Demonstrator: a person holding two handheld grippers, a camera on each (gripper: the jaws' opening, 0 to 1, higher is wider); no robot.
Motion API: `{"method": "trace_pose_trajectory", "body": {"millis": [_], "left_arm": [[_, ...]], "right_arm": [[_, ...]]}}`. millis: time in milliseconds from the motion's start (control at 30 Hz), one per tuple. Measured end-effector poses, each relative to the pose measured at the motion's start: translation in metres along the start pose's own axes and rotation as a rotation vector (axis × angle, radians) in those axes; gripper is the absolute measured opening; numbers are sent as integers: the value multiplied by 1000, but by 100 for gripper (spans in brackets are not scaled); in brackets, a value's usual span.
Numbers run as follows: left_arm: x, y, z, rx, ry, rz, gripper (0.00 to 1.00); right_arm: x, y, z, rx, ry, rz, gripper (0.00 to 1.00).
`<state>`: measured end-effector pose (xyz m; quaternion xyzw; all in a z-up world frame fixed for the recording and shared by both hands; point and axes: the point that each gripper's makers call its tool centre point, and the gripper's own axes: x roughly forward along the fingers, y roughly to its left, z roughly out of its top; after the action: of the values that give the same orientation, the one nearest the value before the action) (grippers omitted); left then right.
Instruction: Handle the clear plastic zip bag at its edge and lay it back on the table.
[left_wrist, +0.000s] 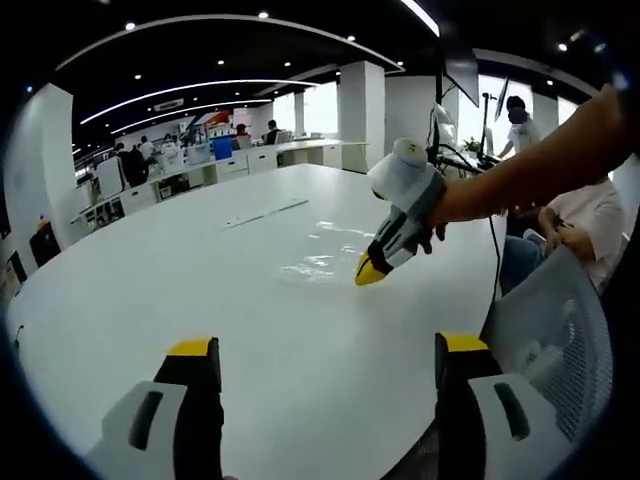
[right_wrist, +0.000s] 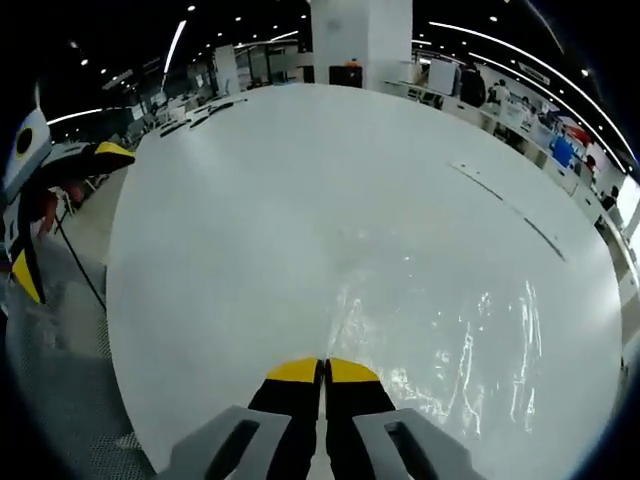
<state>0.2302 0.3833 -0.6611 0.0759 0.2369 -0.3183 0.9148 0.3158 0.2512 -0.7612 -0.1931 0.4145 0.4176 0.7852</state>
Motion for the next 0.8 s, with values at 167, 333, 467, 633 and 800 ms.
{"method": "trace_pose_trajectory", "body": {"millis": [167, 333, 467, 633, 800], "left_arm": [[3, -3, 0, 16, 8, -12, 86], [4, -6, -2, 26, 13, -18, 85], [5, -9, -6, 33, 24, -25, 84], [7, -11, -7, 19, 25, -35, 84], [11, -12, -8, 47, 39, -46, 83]], "right_arm": [[-5, 4, 7, -99, 8, 27, 0], [-9, 13, 5, -214, 41, 48, 0], [-17, 17, 9, -258, 36, 70, 0], [-28, 23, 12, -296, 15, 90, 0], [-37, 30, 15, -327, -8, 115, 0]]}}
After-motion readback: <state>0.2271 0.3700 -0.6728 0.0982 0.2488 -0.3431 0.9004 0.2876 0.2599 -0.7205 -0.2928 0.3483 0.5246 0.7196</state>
